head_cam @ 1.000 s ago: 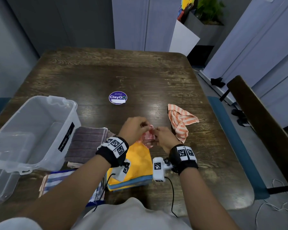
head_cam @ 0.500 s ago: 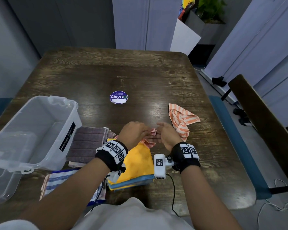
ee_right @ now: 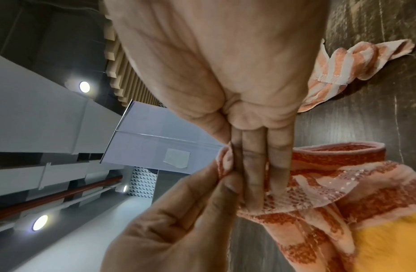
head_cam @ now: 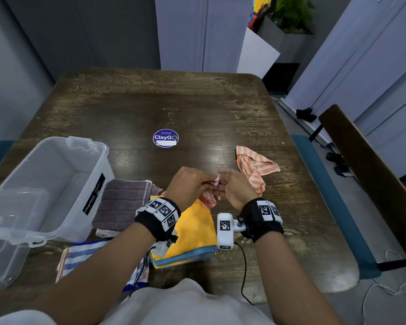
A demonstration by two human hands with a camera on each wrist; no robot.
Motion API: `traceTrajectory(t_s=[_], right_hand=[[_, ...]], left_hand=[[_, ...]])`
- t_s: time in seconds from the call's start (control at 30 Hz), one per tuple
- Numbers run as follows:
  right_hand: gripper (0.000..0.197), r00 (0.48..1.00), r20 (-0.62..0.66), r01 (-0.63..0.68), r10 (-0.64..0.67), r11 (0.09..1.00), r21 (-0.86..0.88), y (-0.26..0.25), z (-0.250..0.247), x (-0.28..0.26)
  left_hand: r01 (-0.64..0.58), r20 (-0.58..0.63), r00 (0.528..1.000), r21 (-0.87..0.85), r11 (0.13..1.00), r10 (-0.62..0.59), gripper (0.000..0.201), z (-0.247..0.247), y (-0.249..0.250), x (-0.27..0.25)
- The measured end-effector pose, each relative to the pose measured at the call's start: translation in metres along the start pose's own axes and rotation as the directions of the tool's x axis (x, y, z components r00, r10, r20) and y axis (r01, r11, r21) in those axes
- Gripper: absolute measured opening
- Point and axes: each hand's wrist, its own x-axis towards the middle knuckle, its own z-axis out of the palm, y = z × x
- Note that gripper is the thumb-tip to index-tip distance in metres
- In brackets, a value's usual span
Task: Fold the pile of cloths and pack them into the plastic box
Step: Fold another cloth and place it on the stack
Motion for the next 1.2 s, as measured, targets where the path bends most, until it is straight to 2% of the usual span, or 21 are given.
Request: traceTrajectory(t_s=[0.13, 0.2, 0.3, 0.37, 0.47, 0.53, 0.57, 0.63, 0.73, 0.77, 0.83, 0.93, 1.1, 1.2], right_hand=[[0.028, 0.998, 0.000, 0.056, -0.057, 0.995, -0.087, -0.003, 0.003, 0.004], [0.025, 0.994, 0.015, 0.112, -0.111, 0.982, -0.151, -0.008, 0.005, 0.002], [0.021, 0.978, 0.041, 0.207, -0.205, 0.929, -0.306, -0.013, 0.004, 0.002], [0.012, 0.947, 0.112, 0.318, -0.302, 0.816, -0.482, -0.015, 0.002, 0.002], [0.009, 0.881, 0.200, 0.437, -0.430, 0.572, -0.694, -0.018, 0.001, 0.006], [0.011, 0.829, 0.176, 0.433, -0.531, 0.410, -0.803, -0.019, 0.001, 0.015], [0.012, 0.812, 0.152, 0.410, -0.564, 0.365, -0.836, -0.020, 0.001, 0.021], [0.022, 0.797, 0.102, 0.373, -0.595, 0.352, -0.858, -0.023, 0.000, 0.029], [0.014, 0.778, 0.057, 0.408, -0.626, 0.434, -0.803, -0.035, 0.001, 0.023], [0.008, 0.767, 0.053, 0.456, -0.640, 0.484, -0.747, -0.039, 0.001, 0.020], [0.014, 0.754, 0.045, 0.542, -0.655, 0.582, -0.606, -0.047, 0.002, 0.009], [0.023, 0.746, 0.056, 0.616, -0.663, 0.657, -0.435, -0.059, 0.009, -0.008], [0.025, 0.700, 0.033, 0.685, -0.714, 0.657, -0.314, -0.075, 0.016, -0.015], [0.025, 0.722, 0.007, 0.674, -0.691, 0.701, -0.233, -0.078, 0.016, -0.011]], left_hand=[[0.051, -0.093, 0.994, 0.015, 0.999, -0.049, 0.026, 0.001, -0.003, 0.009], [0.118, -0.155, 0.978, -0.126, 0.985, -0.137, 0.028, -0.009, 0.003, 0.014], [0.200, -0.239, 0.925, -0.350, 0.915, -0.294, 0.022, -0.035, 0.009, 0.024], [0.166, -0.275, 0.914, -0.418, 0.893, -0.298, 0.022, -0.057, 0.014, 0.032], [0.072, -0.343, 0.905, -0.463, 0.884, -0.253, 0.018, -0.087, 0.022, 0.043], [0.033, -0.398, 0.881, -0.490, 0.871, -0.257, 0.018, -0.103, 0.026, 0.049], [0.022, -0.423, 0.866, -0.498, 0.867, -0.266, 0.018, -0.110, 0.027, 0.051], [0.016, -0.475, 0.831, -0.499, 0.866, -0.289, 0.019, -0.120, 0.025, 0.054], [0.063, -0.535, 0.760, -0.506, 0.860, -0.370, 0.018, -0.129, 0.014, 0.056], [0.088, -0.550, 0.732, -0.510, 0.856, -0.403, 0.018, -0.130, 0.008, 0.055], [0.136, -0.572, 0.669, -0.534, 0.835, -0.475, 0.017, -0.130, -0.006, 0.053], [0.200, -0.561, 0.593, -0.592, 0.780, -0.578, 0.016, -0.126, -0.028, 0.049], [0.273, -0.543, 0.569, -0.584, 0.765, -0.618, 0.017, -0.115, -0.036, 0.041], [0.311, -0.527, 0.566, -0.576, 0.756, -0.634, 0.016, -0.110, -0.031, 0.039]])
